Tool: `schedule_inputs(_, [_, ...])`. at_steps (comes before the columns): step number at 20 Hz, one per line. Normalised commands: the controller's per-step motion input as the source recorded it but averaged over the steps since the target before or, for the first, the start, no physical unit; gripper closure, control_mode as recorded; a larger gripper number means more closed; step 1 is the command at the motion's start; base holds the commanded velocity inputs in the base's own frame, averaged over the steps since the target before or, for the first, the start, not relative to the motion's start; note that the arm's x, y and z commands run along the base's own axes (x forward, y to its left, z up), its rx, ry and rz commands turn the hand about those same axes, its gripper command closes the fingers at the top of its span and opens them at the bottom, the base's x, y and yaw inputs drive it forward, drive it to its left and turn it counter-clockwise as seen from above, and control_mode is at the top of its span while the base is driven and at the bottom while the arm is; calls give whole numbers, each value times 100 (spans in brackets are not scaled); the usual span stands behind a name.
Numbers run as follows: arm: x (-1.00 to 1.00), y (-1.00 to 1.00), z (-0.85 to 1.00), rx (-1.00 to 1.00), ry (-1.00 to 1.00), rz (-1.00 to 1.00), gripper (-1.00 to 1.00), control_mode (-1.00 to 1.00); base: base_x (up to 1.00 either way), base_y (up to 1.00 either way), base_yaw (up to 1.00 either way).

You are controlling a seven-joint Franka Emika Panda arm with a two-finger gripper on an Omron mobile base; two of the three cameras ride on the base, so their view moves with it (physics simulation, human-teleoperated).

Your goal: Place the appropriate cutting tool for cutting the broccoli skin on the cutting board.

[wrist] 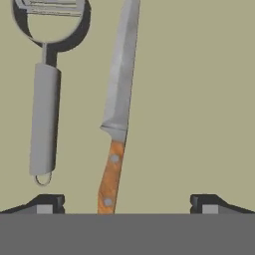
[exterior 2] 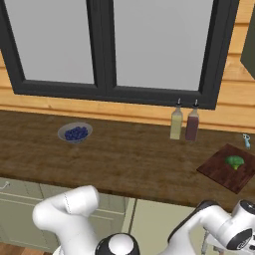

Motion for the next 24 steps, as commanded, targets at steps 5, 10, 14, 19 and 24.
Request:
schedule_inputs(5, [0, 5, -36, -3, 0, -2, -100, -100, 0, 0, 0])
schedule_inputs(10, [0, 1, -28, -1, 0, 0, -100, -100, 0, 0, 0])
schedule_inputs(14, [0, 0, -24, 0, 0, 0, -100, -100, 0, 0, 0])
schedule_inputs(19, [20, 0, -10, 0, 0, 0, -100, -100, 0, 0, 0])
schedule_inputs(24, [7, 0, -17, 0, 0, 0, -100, -100, 0, 0, 0])
